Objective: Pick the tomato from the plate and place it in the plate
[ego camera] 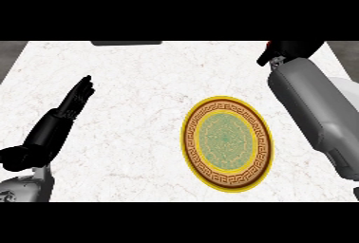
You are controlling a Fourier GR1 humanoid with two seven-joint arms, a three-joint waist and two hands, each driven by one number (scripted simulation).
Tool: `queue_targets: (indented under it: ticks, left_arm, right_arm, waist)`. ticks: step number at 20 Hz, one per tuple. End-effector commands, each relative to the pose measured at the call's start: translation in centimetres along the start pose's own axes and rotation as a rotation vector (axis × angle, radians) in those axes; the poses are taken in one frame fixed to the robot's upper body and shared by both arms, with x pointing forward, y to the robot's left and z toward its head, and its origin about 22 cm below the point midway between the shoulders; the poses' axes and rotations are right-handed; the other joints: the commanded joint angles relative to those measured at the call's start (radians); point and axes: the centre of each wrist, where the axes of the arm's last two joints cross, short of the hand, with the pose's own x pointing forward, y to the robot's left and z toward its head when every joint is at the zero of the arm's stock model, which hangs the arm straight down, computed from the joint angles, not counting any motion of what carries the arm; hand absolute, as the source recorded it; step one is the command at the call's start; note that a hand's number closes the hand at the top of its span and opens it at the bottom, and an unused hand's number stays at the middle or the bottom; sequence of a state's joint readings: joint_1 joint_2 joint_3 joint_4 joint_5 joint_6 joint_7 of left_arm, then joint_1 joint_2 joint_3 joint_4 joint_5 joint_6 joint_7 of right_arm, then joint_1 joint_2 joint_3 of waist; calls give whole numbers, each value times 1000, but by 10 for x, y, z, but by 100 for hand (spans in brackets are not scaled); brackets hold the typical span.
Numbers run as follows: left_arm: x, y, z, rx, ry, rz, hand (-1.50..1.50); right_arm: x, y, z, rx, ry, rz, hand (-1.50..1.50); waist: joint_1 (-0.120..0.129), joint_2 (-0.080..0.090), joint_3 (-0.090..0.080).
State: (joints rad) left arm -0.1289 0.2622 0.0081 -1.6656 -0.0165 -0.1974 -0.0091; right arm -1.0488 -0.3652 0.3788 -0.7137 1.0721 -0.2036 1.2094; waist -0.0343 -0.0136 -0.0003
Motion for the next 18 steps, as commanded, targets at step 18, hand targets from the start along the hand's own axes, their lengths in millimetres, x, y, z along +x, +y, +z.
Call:
queue_targets:
  ticks: [18]
  left_arm:
    - [6,-14,-5,-33,-31,-16,0]
  right_arm:
    - [-209,84,-88,62,531,-78,150]
  waist:
    - [31,19,3]
